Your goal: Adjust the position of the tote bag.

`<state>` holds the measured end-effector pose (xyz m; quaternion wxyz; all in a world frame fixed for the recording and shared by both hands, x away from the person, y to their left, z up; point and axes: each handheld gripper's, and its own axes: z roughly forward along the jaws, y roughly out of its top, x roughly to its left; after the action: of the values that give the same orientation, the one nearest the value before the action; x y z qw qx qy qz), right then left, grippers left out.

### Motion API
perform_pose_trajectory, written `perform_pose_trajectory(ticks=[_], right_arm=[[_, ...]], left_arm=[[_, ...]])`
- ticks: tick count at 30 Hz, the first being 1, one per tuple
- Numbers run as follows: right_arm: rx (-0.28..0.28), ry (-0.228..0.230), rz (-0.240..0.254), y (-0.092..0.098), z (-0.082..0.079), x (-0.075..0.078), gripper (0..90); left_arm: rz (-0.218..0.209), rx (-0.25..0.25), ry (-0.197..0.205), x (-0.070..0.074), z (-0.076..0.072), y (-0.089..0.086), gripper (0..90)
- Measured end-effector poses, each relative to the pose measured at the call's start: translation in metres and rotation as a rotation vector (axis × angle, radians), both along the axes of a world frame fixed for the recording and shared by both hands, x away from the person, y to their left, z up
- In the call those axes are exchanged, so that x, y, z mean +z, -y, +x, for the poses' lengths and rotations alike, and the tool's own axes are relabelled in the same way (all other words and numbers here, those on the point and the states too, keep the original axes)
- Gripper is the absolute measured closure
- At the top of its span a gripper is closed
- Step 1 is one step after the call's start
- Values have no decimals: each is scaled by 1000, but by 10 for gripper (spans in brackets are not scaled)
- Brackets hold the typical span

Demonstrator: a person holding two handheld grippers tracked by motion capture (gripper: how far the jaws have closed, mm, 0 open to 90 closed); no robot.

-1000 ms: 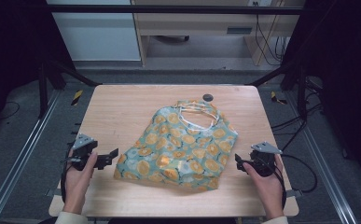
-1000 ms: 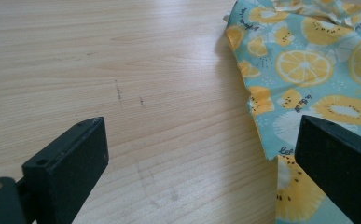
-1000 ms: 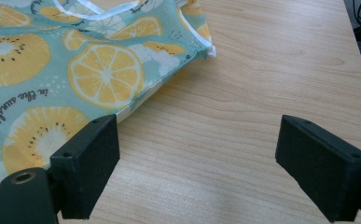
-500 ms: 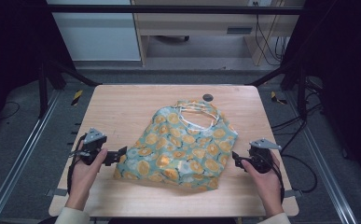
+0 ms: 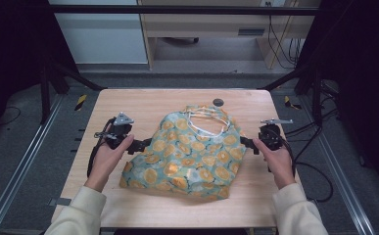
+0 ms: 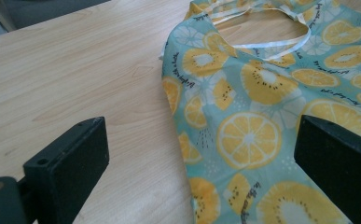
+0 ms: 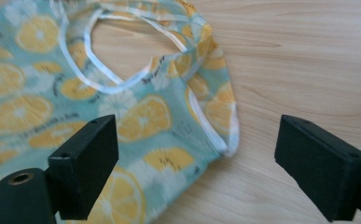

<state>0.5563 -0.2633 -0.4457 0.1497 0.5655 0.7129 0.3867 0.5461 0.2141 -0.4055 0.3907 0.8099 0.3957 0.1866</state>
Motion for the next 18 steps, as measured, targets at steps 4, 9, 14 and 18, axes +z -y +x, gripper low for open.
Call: perform_pose_trajectory(ticks=[4, 9, 14, 18], right_arm=[[1, -38, -16, 2, 14, -7, 129], [-3, -86, 0, 4, 24, -19, 134], [-1, -123, 4, 1, 29, -25, 155], [10, -144, 5, -2, 29, -28, 166]], left_arm=[[13, -2, -15, -2, 7, 5, 31], [36, -9, -27, -4, 12, 7, 31], [34, -1, -26, -3, 16, 7, 32], [33, -3, -27, -3, 17, 7, 31]])
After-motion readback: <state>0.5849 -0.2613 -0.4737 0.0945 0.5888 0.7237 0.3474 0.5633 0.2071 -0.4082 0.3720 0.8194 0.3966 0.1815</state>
